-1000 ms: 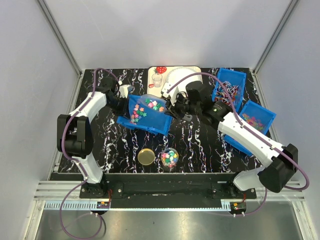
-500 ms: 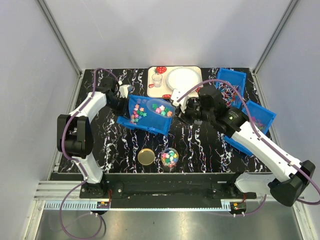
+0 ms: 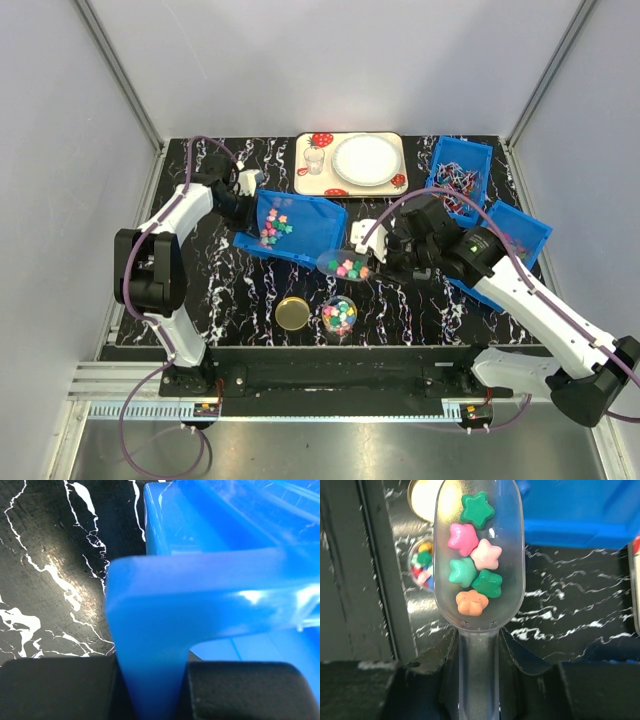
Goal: Pack the candies
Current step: Place the fake candies in the packing bottle.
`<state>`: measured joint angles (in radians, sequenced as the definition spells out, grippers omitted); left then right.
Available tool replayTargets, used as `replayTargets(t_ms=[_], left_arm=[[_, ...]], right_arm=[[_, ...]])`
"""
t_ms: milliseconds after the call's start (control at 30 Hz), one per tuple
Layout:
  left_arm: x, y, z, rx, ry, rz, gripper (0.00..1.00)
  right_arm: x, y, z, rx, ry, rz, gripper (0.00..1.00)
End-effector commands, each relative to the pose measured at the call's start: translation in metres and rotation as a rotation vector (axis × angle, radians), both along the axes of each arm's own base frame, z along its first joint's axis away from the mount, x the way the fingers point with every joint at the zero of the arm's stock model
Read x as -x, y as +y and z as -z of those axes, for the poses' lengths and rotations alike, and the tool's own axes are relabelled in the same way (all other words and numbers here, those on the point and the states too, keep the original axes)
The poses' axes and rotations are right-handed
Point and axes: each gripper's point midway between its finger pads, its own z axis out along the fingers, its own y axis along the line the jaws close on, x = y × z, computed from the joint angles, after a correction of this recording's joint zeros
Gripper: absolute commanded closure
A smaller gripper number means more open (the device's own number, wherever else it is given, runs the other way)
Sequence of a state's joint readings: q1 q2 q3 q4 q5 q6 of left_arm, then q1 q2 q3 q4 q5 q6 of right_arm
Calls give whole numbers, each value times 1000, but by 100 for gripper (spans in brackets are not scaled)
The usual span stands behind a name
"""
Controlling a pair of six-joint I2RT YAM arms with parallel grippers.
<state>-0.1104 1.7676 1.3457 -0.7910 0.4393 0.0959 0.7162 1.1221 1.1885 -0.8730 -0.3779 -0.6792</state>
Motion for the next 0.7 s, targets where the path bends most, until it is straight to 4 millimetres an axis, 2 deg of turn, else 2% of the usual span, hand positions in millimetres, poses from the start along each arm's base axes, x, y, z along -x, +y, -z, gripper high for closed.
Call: replayTargets(t_ms=[0,133,400,667], left_arm=[[-19,-5,-36,33,-131,0,100],[-20,-3,-35,18,-134,-4,100],[-20,-2,-34,13,-133,-6,100],[-20,-1,-35,10,-136,-6,100]], right_arm=[[27,-13,19,131,13,-78,100],[36,-25,46,270,-3,-82,100],[42,-31,62,301,22,-81,100],[34,-33,81,378,31,-49,100]])
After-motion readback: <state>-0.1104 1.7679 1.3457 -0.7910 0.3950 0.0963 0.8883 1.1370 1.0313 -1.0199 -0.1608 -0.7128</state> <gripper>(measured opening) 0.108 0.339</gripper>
